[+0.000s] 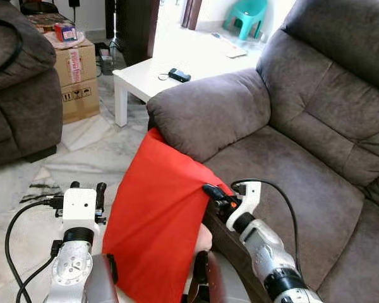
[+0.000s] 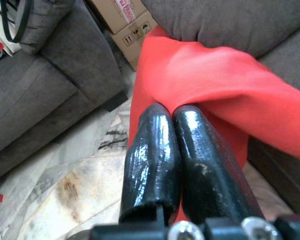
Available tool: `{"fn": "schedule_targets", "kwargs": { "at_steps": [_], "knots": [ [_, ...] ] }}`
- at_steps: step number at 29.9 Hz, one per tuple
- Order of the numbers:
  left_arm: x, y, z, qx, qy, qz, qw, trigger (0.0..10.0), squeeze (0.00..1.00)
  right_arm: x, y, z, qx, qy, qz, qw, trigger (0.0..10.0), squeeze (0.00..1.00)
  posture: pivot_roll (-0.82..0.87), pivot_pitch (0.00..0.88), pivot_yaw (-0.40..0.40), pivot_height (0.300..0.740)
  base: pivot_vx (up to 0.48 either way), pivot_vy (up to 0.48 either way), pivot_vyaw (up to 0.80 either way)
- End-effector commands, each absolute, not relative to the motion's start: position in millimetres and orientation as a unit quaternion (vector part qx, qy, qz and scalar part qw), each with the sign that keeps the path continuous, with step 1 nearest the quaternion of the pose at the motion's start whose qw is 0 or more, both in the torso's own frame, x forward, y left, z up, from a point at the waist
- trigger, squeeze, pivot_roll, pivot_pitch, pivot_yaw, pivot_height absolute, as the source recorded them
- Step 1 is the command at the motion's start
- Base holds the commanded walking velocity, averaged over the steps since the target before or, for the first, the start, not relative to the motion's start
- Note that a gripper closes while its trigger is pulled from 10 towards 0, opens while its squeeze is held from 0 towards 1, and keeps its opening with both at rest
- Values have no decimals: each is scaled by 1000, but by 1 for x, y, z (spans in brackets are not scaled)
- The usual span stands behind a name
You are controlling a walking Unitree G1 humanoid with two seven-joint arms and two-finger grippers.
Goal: Move the pillow to the sofa from floor
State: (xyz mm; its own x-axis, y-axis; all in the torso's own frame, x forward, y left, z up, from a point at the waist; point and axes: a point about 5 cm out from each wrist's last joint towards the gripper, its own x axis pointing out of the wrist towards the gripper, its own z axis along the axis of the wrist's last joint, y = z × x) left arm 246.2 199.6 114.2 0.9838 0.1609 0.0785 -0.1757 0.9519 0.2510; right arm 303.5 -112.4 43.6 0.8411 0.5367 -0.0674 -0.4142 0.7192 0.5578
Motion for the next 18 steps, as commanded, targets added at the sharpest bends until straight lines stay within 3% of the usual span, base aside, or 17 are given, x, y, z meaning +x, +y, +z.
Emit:
{"fn": "schedule_targets", "kwargs": {
  "at_steps": [1,18],
  "knots": [
    [251,190,117,127,-41,62,989,10000,0,316,-131,74,255,36,243,935,10000,0,240,0,-214,572,0,0,0],
    [266,184,123,133,-59,20,989,10000,0,292,-134,95,260,0,216,941,10000,0,205,0,-154,572,0,0,0]
  ]
}}
